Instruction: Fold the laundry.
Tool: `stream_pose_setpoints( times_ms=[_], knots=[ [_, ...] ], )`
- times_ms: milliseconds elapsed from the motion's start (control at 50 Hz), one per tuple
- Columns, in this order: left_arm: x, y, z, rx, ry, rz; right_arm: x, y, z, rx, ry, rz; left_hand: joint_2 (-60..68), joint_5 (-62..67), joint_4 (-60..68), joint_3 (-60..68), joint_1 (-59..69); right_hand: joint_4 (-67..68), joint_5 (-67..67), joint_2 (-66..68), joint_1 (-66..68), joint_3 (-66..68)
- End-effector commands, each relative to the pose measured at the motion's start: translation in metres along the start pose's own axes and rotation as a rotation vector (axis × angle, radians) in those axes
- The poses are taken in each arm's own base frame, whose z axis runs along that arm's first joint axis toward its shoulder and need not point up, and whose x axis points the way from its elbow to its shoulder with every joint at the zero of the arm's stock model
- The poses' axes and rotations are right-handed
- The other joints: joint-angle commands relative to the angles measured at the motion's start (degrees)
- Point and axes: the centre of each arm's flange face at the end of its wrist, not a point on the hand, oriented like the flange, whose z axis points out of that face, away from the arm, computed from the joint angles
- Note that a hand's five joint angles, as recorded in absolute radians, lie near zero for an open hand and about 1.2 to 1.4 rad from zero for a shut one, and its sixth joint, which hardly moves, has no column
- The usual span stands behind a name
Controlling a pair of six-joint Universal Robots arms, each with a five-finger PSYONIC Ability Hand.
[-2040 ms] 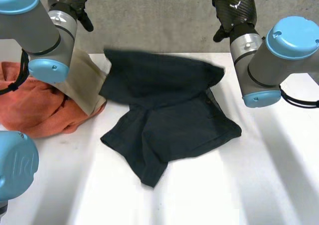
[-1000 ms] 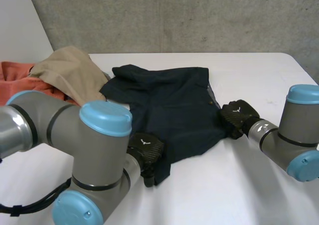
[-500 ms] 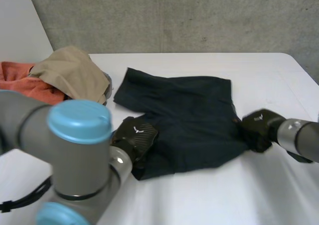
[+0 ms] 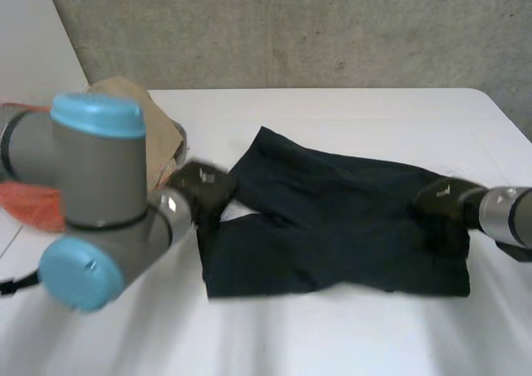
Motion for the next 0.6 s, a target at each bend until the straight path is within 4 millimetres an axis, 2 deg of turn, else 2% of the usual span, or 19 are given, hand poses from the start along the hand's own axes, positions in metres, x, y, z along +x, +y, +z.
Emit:
stream_pose_setpoints(
  times_ms=[20,100,180,240,280,320,400,520,540,560,580,600],
  knots=[
    [-0.022,-0.034,0.032,0.120,-0.095,-0.044,0.013,-0.002,0.020,0.064,0.116,0.108,11.53,13.56,11.59,11.91,13.05,11.63,12.01,12.43,16.92,12.06],
    [-0.030,-0.049,0.042,0.178,-0.120,-0.052,0.028,-0.006,0.032,0.115,0.211,0.102,11.53,13.56,11.59,11.91,13.05,11.63,12.01,12.43,16.92,12.06],
    [-0.038,-0.071,0.061,0.304,-0.163,-0.049,0.038,-0.011,0.044,0.182,0.299,0.114,11.53,13.56,11.59,11.91,13.05,11.63,12.01,12.43,16.92,12.06],
    [-0.034,-0.085,0.091,0.459,-0.189,-0.008,0.042,-0.017,0.060,0.263,0.353,0.126,11.53,13.56,11.59,11.91,13.05,11.63,12.01,12.43,16.92,12.06],
    [-0.033,-0.090,0.103,0.526,-0.205,0.032,0.046,-0.019,0.068,0.303,0.380,0.126,11.53,13.56,11.59,11.91,13.05,11.63,12.01,12.43,16.92,12.06],
    [-0.035,-0.090,0.121,0.576,-0.253,0.076,0.051,-0.020,0.079,0.337,0.426,0.127,11.53,13.56,11.59,11.91,13.05,11.63,12.01,12.43,16.92,12.06],
    [-0.035,-0.078,0.142,0.562,-0.315,0.092,0.061,-0.020,0.093,0.375,0.509,0.127,11.53,13.56,11.59,11.91,13.05,11.63,12.01,12.43,16.92,12.06],
    [-0.033,-0.065,0.156,0.574,-0.360,0.074,0.069,-0.020,0.113,0.424,0.580,0.116,11.53,13.56,11.59,11.91,13.05,11.63,12.01,12.43,16.92,12.06],
    [-0.032,-0.065,0.157,0.583,-0.359,0.073,0.068,-0.020,0.117,0.430,0.583,0.113,11.53,13.56,11.59,11.91,13.05,5.61,6.00,6.41,10.90,6.04],
    [-0.030,-0.067,0.158,0.601,-0.356,0.074,0.068,-0.021,0.119,0.435,0.588,0.109,11.53,13.56,11.59,11.91,13.05,-8.94,-8.55,-8.13,-3.65,-8.51],
    [-0.029,-0.068,0.159,0.618,-0.353,0.074,0.066,-0.022,0.123,0.440,0.587,0.103,11.53,13.56,11.59,11.91,13.05,-29.57,-29.18,-28.76,-24.28,-29.14],
    [-0.024,-0.072,0.160,0.660,-0.341,0.081,0.062,-0.022,0.130,0.432,0.588,0.090,11.53,13.56,11.59,11.91,13.05,-58.37,-57.99,-57.57,-53.08,-57.94]
  ],
)
